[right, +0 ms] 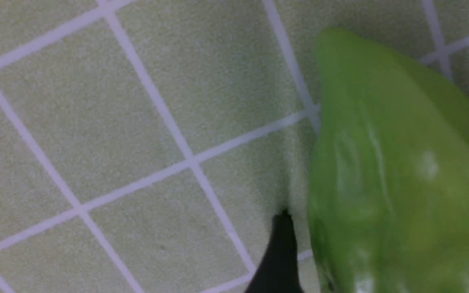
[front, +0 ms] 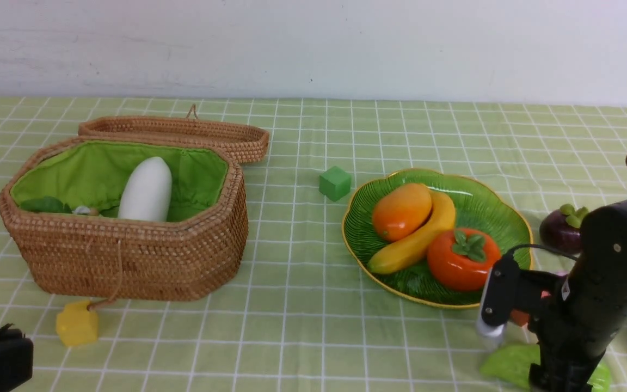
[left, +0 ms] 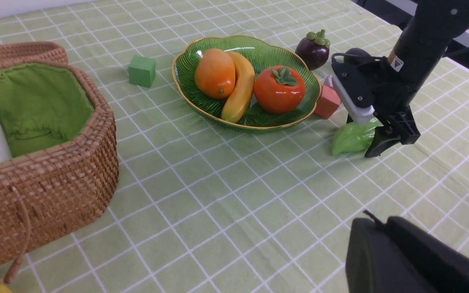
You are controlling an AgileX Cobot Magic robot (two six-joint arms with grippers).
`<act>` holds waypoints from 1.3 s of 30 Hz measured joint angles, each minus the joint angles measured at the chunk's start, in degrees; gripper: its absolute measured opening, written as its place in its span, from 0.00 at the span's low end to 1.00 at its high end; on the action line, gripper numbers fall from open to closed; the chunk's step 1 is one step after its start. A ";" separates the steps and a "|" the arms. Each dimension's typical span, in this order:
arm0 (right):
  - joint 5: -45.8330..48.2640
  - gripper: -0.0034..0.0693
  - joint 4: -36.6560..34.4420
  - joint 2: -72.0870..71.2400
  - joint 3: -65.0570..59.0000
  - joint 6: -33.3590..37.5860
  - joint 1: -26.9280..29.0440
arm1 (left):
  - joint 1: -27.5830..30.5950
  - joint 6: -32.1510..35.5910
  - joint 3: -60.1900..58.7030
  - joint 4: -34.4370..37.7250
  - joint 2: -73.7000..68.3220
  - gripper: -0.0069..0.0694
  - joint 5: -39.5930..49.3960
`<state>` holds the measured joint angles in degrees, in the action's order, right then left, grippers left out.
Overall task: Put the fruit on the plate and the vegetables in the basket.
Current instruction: Take a chayote with your right arm and place it on the basket on the left.
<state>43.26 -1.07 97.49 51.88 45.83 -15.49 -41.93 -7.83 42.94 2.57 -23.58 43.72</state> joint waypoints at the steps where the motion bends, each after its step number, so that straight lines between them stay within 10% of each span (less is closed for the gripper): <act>1: 0.00 0.80 0.00 0.42 0.00 0.00 0.00 | 0.00 0.00 0.00 0.00 0.00 0.14 0.00; 13: 4.02 0.68 -2.16 0.83 0.72 -0.34 0.00 | 0.00 0.00 0.00 0.00 0.00 0.14 0.12; 27: 13.06 0.68 -27.48 -10.46 11.39 -13.85 -9.04 | 0.00 -0.07 0.00 -2.03 0.00 0.14 0.07; 39: -4.47 0.68 -30.01 9.56 53.47 -14.80 -24.05 | 0.00 -29.37 0.00 -39.36 0.00 0.14 0.52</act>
<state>38.80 -31.08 107.06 105.35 31.03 -39.54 -41.93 -37.21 42.94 -36.79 -23.58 44.24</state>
